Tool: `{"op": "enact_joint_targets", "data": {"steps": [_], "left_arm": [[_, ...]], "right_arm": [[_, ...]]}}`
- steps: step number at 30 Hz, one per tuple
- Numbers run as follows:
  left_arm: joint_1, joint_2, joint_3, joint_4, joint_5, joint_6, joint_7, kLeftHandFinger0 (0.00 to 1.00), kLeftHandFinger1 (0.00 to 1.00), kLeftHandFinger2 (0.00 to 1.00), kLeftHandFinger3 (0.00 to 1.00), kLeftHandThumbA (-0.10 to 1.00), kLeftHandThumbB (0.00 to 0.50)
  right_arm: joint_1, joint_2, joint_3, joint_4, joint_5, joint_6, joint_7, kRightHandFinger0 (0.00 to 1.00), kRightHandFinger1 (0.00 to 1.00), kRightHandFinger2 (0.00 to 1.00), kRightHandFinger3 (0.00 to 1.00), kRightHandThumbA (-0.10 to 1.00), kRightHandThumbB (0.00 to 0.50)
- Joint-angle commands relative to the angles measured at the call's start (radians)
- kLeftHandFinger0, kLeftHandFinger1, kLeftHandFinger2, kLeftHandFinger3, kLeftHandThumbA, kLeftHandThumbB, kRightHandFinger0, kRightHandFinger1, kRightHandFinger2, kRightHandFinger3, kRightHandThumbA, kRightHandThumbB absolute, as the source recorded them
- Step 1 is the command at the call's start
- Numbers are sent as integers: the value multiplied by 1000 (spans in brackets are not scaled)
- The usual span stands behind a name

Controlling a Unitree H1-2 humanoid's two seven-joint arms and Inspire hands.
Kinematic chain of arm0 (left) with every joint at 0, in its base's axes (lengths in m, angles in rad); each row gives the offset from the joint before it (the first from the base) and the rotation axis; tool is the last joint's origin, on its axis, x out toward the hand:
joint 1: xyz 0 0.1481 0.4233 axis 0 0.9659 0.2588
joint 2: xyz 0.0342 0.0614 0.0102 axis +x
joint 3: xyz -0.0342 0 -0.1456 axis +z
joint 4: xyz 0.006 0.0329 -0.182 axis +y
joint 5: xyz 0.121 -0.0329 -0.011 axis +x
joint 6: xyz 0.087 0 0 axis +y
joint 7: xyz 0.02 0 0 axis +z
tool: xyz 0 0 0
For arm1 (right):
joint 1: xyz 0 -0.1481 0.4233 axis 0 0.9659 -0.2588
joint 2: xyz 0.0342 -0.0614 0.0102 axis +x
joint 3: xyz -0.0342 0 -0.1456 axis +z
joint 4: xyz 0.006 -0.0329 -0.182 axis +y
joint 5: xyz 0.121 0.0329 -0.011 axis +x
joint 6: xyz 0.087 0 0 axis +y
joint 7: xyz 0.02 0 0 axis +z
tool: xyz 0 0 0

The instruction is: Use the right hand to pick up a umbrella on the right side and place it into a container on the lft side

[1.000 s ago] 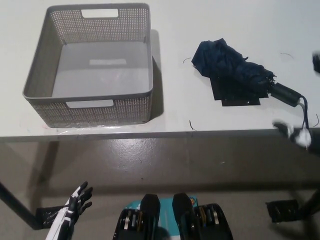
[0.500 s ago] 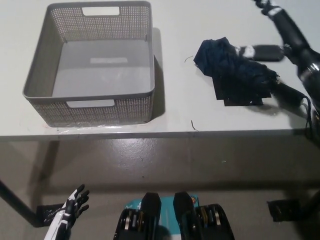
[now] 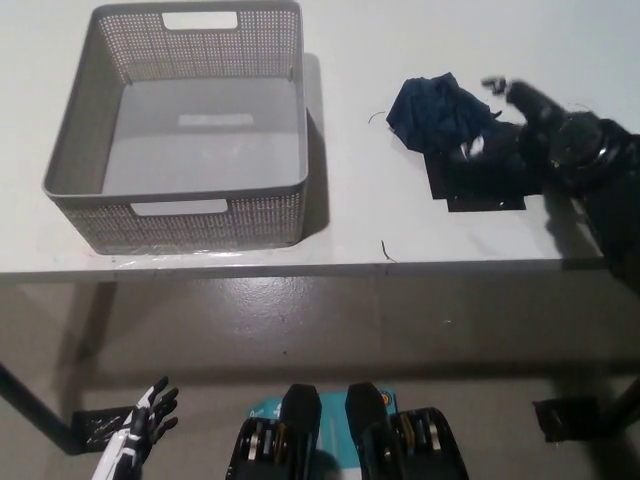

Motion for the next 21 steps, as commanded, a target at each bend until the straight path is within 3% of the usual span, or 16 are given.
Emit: {"op": "enact_joint_targets", "data": {"steps": [1,12,14,15,16,17,18,19,20,21], "left_arm": [[35,-2,8,-32,9,-83,27,1000,1000,1000,1000,1000,154],[45,3,-4,-35,7,-98,13,1000,1000,1000,1000,1000,161],[47,3,-6,-45,12,-91,15,1000,1000,1000,1000,1000,169],[46,2,-7,-47,12,-87,14,1000,1000,1000,1000,1000,170],[45,2,-8,-49,9,-83,13,1000,1000,1000,1000,1000,171],[43,2,-8,-51,7,-81,12,1000,1000,1000,1000,1000,170],[43,2,-7,-52,13,-86,15,1000,1000,1000,1000,1000,166],[40,4,-6,-51,15,-86,16,1000,1000,1000,1000,1000,167],[40,4,-6,-53,16,-83,17,1000,1000,1000,1000,1000,168],[43,5,-4,-57,18,-80,18,1000,1000,1000,1000,1000,162]], "right_arm": [[-157,30,95,164,-127,-29,-50,1000,1000,1000,1000,1000,396],[-48,13,154,231,-153,-29,-70,1000,1000,1000,1000,1000,411],[-21,15,150,233,-154,-23,-79,1000,1000,1000,1000,1000,434],[-12,17,145,234,-152,-25,-90,1000,1000,1000,1000,968,405],[3,18,137,234,-146,-36,-123,1000,1000,1000,1000,808,374],[13,19,130,233,-142,-50,-158,1000,1000,1000,1000,758,367],[34,22,122,229,-143,-84,-266,874,968,1000,1000,414,344],[55,24,124,224,-156,-125,-391,358,455,552,701,-34,319],[75,28,115,220,-153,-174,-478,47,123,230,360,-97,289],[86,34,97,219,-136,-197,-502,9,43,158,252,-99,253]]}}
